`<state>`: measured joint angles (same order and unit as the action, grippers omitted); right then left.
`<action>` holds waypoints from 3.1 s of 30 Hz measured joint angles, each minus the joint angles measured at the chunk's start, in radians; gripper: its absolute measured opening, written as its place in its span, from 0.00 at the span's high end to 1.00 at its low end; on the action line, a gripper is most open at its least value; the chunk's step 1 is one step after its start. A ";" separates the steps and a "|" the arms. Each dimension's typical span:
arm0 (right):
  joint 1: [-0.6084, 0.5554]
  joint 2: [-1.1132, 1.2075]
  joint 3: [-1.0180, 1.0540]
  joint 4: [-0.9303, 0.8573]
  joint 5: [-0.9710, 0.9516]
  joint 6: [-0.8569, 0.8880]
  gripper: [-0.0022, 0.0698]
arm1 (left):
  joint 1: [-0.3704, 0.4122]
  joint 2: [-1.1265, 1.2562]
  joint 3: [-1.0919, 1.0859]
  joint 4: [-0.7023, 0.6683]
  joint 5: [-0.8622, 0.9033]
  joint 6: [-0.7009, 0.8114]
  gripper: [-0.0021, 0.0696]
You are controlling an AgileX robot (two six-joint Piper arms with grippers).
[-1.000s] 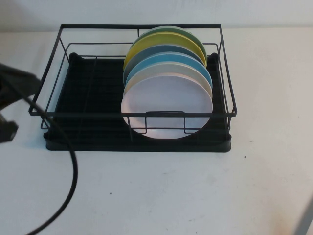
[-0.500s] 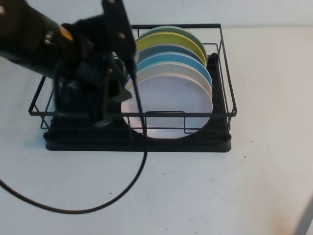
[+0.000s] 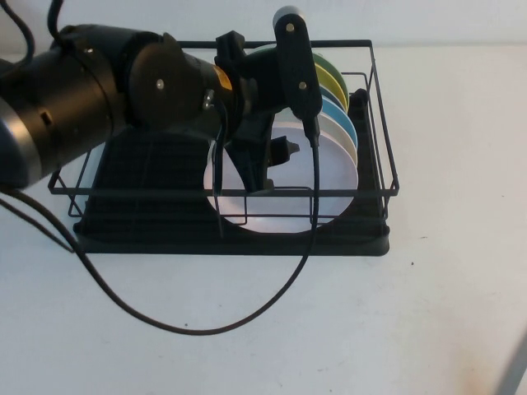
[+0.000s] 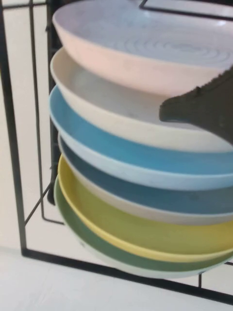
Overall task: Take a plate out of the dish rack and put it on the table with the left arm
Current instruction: Grasp the plate from the shelf, then place the plate from the table
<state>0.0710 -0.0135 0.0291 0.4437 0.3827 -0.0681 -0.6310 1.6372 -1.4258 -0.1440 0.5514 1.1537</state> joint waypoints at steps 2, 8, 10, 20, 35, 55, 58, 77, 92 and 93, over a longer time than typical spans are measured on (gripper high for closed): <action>0.000 0.000 0.000 0.000 0.000 0.000 1.00 | 0.000 0.010 0.000 0.000 -0.020 0.000 0.39; 0.000 0.000 0.000 0.000 0.000 0.000 1.00 | 0.000 0.041 0.000 0.002 -0.057 0.000 0.46; 0.000 0.000 0.000 0.000 0.000 0.000 1.00 | 0.000 0.052 0.000 0.002 -0.065 0.000 0.51; 0.000 0.000 0.000 0.000 0.000 0.000 1.00 | 0.000 0.081 0.000 0.002 -0.085 0.001 0.83; 0.000 0.000 0.000 0.000 0.000 0.000 1.00 | -0.002 -0.141 0.000 0.165 -0.086 -0.131 0.92; 0.000 0.000 0.000 0.000 0.000 0.000 1.00 | 0.156 -0.594 0.287 -0.152 0.455 -1.010 0.92; 0.000 0.000 0.000 0.000 0.000 0.000 1.00 | 0.156 -0.669 0.461 -0.283 0.380 -0.988 0.92; 0.000 0.000 0.000 0.000 0.000 0.000 1.00 | 0.166 -0.499 0.989 -0.520 -0.307 -1.006 0.87; 0.000 0.000 0.000 0.000 0.000 0.000 1.00 | 0.167 -0.411 0.923 -0.527 -0.393 -0.873 0.33; 0.000 0.000 0.000 0.000 0.000 0.000 1.00 | 0.167 -0.432 0.913 -0.527 -0.391 -0.859 0.35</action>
<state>0.0710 -0.0135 0.0291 0.4437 0.3827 -0.0681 -0.4644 1.2051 -0.5123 -0.6709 0.1601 0.2949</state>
